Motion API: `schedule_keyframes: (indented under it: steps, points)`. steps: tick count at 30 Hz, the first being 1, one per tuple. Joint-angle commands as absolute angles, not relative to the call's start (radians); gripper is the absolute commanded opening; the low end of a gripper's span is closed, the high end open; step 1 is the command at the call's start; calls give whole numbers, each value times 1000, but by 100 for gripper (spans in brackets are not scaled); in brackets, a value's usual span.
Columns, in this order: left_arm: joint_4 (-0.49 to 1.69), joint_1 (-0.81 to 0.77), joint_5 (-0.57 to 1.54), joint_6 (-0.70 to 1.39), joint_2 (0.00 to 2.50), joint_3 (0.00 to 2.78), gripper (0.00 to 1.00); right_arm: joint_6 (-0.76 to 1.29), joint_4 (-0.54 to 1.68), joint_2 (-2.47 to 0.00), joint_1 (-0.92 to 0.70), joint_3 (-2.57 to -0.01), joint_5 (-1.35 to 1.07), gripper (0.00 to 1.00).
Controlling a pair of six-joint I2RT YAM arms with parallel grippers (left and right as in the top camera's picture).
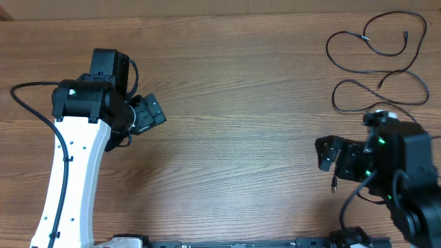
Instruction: Untangle cables
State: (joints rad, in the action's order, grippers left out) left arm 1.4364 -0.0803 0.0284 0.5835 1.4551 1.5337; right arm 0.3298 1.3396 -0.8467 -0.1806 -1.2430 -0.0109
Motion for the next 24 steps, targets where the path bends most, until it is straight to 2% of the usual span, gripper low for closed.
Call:
schedule_keyframes:
  steps: [1,8,24]
  points:
    - [1436,-78,19,572,1446,1555,100,244,1270,-754,-120,-1176,-15,100]
    - [1436,-78,19,572,1446,1555,100,91,1033,-592,-72,-964,-73,100]
    - [1436,-78,19,572,1446,1555,100,69,636,-205,0,-486,-85,100]
